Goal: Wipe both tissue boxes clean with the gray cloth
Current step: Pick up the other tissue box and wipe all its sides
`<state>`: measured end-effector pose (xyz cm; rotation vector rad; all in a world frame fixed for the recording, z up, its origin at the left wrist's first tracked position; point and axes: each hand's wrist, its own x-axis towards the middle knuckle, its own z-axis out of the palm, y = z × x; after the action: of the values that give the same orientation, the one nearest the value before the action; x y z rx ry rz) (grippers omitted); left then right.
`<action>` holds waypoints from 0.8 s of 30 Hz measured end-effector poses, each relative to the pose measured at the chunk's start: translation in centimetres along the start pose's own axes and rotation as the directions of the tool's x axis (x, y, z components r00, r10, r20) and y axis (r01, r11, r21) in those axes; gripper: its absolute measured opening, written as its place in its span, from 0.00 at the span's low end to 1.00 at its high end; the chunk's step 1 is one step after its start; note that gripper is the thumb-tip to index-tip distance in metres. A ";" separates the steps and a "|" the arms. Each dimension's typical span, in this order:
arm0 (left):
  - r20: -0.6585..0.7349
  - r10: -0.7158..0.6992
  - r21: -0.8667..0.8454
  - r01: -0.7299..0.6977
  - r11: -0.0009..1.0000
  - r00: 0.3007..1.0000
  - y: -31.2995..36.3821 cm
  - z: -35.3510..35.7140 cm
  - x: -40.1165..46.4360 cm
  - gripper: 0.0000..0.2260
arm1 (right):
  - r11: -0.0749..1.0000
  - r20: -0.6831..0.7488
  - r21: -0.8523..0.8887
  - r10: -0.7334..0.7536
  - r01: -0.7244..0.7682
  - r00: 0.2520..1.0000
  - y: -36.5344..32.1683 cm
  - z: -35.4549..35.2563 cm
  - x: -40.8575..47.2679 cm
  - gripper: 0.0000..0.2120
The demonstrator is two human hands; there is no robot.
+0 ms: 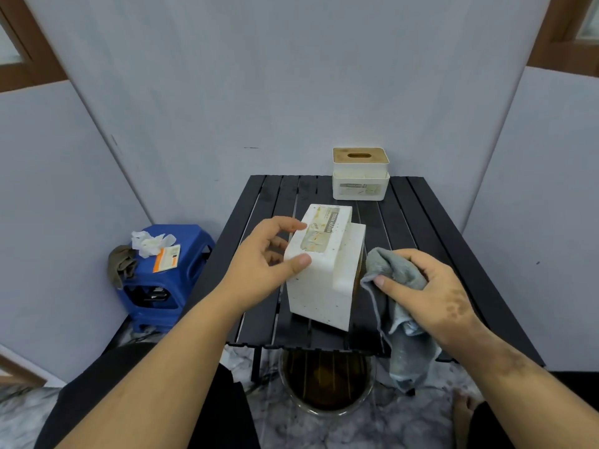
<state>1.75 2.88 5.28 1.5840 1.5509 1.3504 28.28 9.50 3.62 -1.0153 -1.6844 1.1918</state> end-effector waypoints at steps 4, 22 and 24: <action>0.034 0.122 0.085 -0.125 0.989 0.992 -0.6 0.5 -0.3 0.19 | 0.995 -0.044 -0.022 -0.103 0.102 0.994 -0.2 0.8 -0.1 0.16; 0.000 0.223 0.129 -0.222 0.967 0.975 -1.4 1.6 -0.4 0.14 | 0.910 0.291 -0.288 -0.212 0.297 0.933 -1.8 1.7 3.9 0.11; 0.001 0.211 0.129 -0.209 0.969 0.977 -1.5 1.4 -0.5 0.13 | 0.970 0.348 -0.149 -0.130 0.192 0.928 -1.8 0.6 3.7 0.15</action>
<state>2.47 3.10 3.30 1.8671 1.5395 1.3972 26.20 12.34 5.85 -0.7884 -2.1345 1.1668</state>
